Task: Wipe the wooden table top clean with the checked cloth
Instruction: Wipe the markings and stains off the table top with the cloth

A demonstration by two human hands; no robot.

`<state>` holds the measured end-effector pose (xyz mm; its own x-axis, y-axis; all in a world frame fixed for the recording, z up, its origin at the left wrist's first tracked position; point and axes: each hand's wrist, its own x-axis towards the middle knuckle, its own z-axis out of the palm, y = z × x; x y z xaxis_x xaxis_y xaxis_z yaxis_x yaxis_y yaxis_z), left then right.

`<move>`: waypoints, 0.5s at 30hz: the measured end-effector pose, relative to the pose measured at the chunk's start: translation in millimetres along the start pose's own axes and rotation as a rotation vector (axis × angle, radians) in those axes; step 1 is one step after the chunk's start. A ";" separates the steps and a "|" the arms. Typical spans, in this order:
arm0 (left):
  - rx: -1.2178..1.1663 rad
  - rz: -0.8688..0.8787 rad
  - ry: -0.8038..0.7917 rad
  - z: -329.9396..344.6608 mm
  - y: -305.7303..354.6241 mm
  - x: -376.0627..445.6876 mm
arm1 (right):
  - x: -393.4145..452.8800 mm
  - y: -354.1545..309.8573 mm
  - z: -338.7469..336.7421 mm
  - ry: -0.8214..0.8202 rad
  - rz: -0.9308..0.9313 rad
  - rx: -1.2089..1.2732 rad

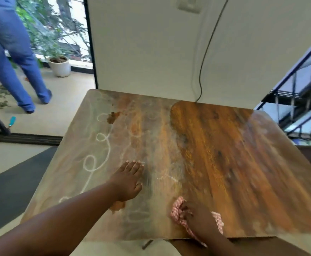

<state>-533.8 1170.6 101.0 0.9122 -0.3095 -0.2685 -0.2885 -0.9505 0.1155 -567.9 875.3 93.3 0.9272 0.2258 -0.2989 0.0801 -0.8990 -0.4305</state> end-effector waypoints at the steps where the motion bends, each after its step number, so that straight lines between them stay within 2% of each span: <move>1: 0.000 0.010 -0.008 -1.1 -2.3 4.4 | -2.5 9.8 -5.4 0.036 0.091 -0.003; 4: -0.014 0.050 -0.025 -2.2 -2.7 10.9 | -1.6 22.0 -25.7 0.164 0.251 0.019; 7: -0.014 0.102 -0.022 2.8 -4.1 11.1 | 11.6 2.4 -27.5 0.298 0.358 -0.002; 8: -0.015 0.115 -0.029 4.2 -4.8 9.5 | 17.2 -5.6 -23.5 0.396 0.372 -0.015; 10: 0.000 0.141 -0.053 6.4 -7.3 5.3 | 21.1 -23.7 -9.6 0.432 0.261 -0.039; 13: 0.017 0.153 -0.049 4.5 -16.3 3.7 | 11.3 -30.3 19.1 0.185 0.068 -0.143; 15: 0.013 0.135 -0.029 0.5 -23.8 6.5 | 2.7 -25.5 20.7 0.044 0.037 -0.181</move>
<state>-521.1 1191.2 96.0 0.8560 -0.4353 -0.2789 -0.4120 -0.9003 0.1405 -575.0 906.6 85.9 0.9455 0.1784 -0.2723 0.1067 -0.9601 -0.2585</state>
